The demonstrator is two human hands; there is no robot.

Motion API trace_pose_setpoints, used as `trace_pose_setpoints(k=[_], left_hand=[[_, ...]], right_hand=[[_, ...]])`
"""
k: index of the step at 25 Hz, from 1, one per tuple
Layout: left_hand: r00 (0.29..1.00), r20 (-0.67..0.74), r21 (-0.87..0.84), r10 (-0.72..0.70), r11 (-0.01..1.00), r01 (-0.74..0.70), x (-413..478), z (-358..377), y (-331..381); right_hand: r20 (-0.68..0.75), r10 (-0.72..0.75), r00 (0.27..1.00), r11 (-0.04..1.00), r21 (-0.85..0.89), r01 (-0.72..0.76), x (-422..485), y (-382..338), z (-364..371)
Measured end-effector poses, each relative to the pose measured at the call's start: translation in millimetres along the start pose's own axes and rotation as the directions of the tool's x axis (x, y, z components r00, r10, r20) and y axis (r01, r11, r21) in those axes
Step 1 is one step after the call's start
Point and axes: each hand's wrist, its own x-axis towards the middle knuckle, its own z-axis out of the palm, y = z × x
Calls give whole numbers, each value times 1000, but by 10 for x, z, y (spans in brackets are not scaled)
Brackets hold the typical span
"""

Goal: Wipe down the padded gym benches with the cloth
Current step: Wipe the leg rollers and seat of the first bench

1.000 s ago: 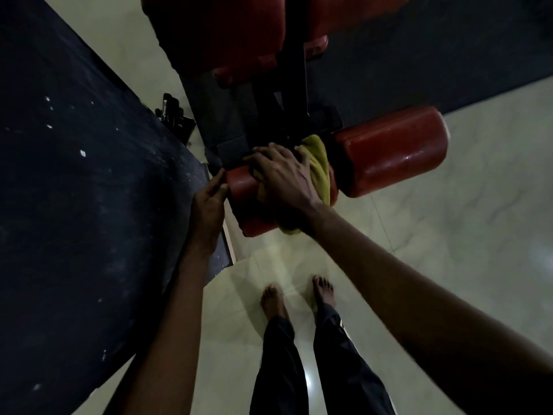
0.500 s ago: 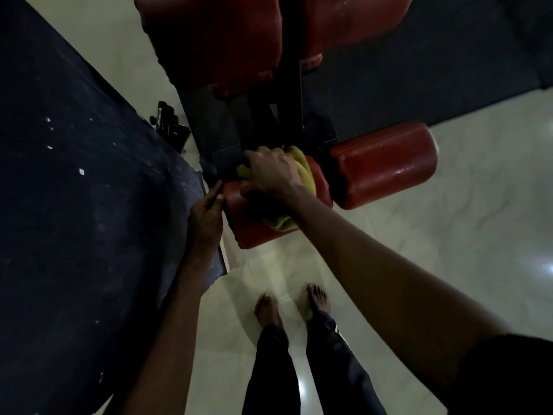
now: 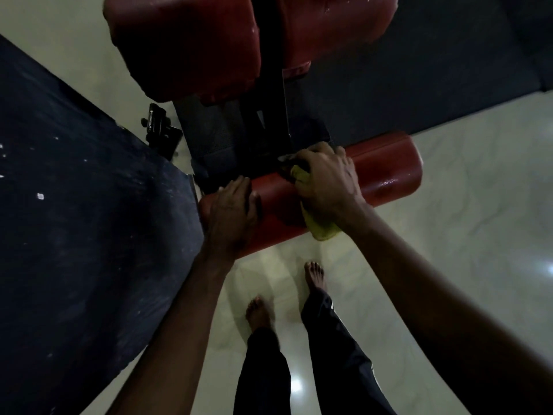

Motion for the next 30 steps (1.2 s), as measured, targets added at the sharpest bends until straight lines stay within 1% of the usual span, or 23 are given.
trace_pose_setpoints(k=[2, 3, 5, 7, 8, 10, 11, 13, 15, 16, 17, 19, 20, 21, 22, 23, 25, 27, 28, 29, 30], left_hand=[[998, 46, -16, 37, 999, -36, 73, 47, 152], [996, 58, -25, 60, 998, -59, 119, 79, 247], [993, 80, -36, 89, 996, -87, 252, 166, 437], [983, 113, -3, 142, 990, -143, 400, 265, 573], [975, 122, 63, 186, 979, -194, 466, 324, 621], [956, 133, 231, 263, 929, -288, 524, 426, 661], [952, 129, 288, 276, 909, -302, 525, 460, 663], [957, 116, 334, 264, 897, -288, 522, 481, 653], [968, 99, 311, 231, 917, -251, 507, 466, 656], [971, 85, 295, 225, 925, -240, 504, 445, 668], [971, 70, 286, 228, 928, -239, 510, 425, 690], [970, 60, 286, 236, 927, -243, 493, 406, 737], [971, 57, 291, 234, 926, -240, 484, 410, 743], [973, 51, 297, 224, 927, -229, 484, 419, 736], [977, 53, 297, 205, 931, -211, 493, 429, 724], [981, 63, 292, 183, 937, -193, 500, 440, 710], [982, 70, 290, 174, 938, -187, 505, 458, 693], [983, 60, 303, 175, 935, -185, 499, 456, 696], [983, 58, 308, 173, 934, -183, 501, 454, 693], [983, 63, 312, 170, 932, -181, 503, 450, 695], [983, 67, 314, 169, 932, -182, 503, 456, 691]], right_hand=[[-115, 70, 991, 998, 0, -71, -47, 317, -159], [-146, 128, 981, 992, 5, -128, -29, 513, -234], [-132, 209, 969, 978, 1, -210, 28, 812, -331], [-79, 188, 979, 982, 22, -187, 5, 843, -273], [-60, 159, 986, 985, 70, -155, -54, 798, -213], [-77, 101, 992, 981, 172, -87, -231, 723, -85], [-93, 53, 994, 983, 179, -36, -298, 746, -31], [-81, -99, 992, 992, 64, 105, -327, 856, -6], [-49, -233, 971, 972, -52, 230, -190, 989, -79], [-40, -234, 971, 970, -75, 230, -87, 1058, -139], [-35, -186, 982, 980, -80, 183, 20, 1153, -205], [-68, -10, 998, 1000, -31, 8, 187, 1351, -346], [-100, 87, 991, 996, 6, -87, 212, 1383, -382], [-134, 157, 979, 988, 24, -155, 195, 1333, -361], [-156, 186, 970, 983, 24, -184, 145, 1225, -291], [-152, 167, 974, 986, 14, -167, 74, 1084, -195], [-97, 52, 994, 999, 0, -52, -52, 861, -74], [-44, -71, 996, 997, -15, 70, 2, 968, -163], [-41, -92, 995, 996, -20, 91, 92, 1097, -266], [-47, -67, 997, 998, -19, 66, 192, 1235, -368], [-54, 2, 999, 1000, -10, -3, 291, 1359, -452]])
